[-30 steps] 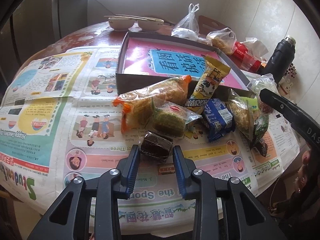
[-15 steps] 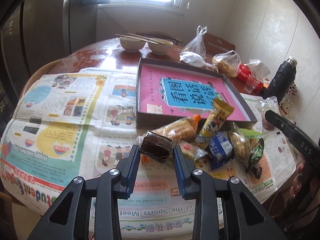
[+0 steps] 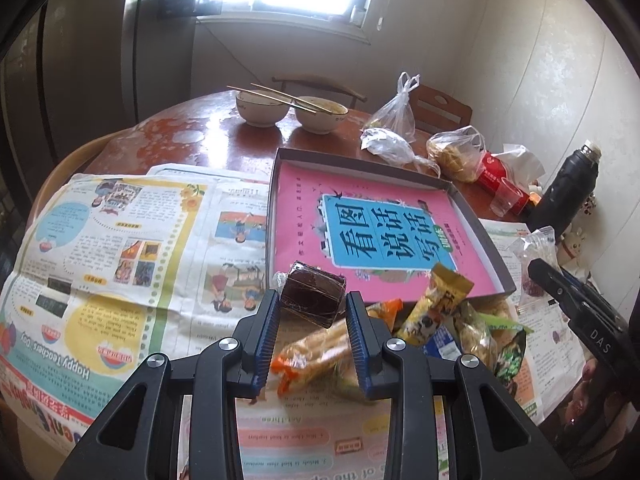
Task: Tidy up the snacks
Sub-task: 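Lift both held snacks and carry them over the pink book in the tray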
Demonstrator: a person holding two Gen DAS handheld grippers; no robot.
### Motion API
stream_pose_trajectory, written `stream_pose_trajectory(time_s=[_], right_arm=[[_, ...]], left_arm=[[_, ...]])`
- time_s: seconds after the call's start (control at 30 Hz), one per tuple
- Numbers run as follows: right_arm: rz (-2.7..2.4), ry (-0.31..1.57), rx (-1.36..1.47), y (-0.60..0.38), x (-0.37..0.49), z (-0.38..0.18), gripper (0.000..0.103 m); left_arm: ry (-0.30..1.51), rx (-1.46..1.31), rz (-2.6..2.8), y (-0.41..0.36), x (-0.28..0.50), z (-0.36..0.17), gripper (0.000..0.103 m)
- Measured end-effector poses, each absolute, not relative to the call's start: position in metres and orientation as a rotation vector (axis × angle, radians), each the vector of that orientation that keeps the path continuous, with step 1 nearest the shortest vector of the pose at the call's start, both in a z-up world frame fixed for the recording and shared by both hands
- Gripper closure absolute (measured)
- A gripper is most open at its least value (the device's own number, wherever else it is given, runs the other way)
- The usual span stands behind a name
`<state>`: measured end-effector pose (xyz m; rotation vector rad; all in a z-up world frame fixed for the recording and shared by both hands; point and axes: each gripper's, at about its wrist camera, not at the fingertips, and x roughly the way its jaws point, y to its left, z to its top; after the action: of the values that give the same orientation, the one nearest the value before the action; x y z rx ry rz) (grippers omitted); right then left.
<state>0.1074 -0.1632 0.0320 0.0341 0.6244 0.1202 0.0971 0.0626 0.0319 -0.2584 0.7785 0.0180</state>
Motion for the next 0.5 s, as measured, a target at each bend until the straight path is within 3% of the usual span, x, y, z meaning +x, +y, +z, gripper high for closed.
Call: stream_pose_trajectory(time_s=[0.5], right_arm=[[0.091,0.64,0.076,-0.184,0.147,0.028,0.07]], left_arm=[[0.799,-0.263,0.006,0.06,0.147,0.029,0.069]])
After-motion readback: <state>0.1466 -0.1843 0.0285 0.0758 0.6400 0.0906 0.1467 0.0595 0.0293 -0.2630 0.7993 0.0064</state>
